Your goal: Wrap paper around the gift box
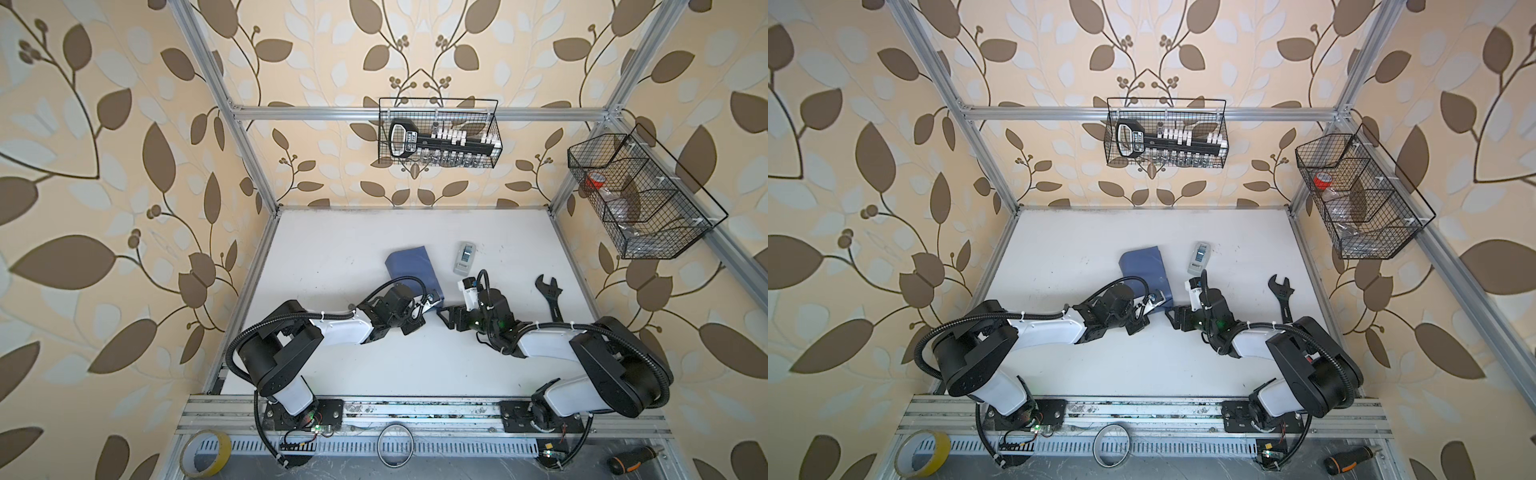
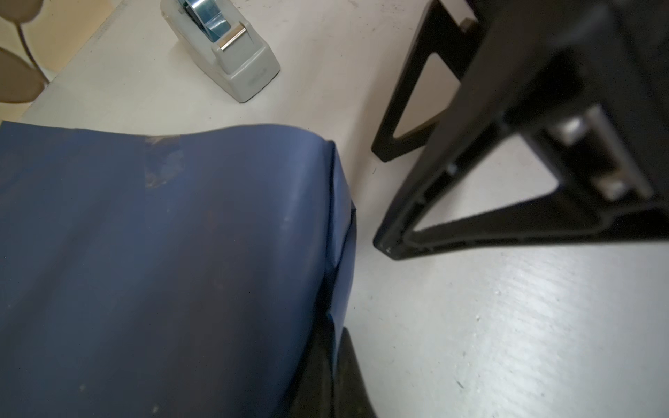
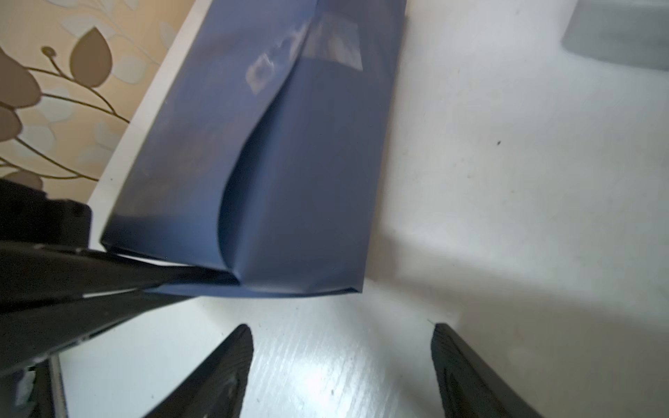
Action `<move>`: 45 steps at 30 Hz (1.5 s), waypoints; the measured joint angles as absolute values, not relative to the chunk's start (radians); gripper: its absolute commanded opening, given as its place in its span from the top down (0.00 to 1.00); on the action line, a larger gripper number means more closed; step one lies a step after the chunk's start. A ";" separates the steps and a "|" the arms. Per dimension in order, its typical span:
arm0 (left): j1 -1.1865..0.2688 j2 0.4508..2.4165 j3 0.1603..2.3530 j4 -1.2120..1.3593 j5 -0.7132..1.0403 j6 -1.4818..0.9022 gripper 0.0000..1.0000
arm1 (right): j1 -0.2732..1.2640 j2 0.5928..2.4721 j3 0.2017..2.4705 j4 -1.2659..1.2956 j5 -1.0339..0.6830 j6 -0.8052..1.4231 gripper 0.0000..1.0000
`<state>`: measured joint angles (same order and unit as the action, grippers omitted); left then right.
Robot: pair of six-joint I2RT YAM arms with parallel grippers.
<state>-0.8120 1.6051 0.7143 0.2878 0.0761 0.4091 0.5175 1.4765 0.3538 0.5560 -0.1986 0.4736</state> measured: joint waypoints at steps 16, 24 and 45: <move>-0.812 1.605 0.714 0.288 0.077 0.409 1.00 | 0.600 1.660 0.349 0.853 -0.051 0.459 0.21; -0.812 1.605 0.714 0.287 0.077 0.410 1.00 | 0.605 1.691 0.331 0.949 -0.052 0.429 0.23; -0.810 1.573 0.698 0.284 0.072 0.416 1.00 | 0.595 1.676 0.228 1.093 -0.107 0.192 0.13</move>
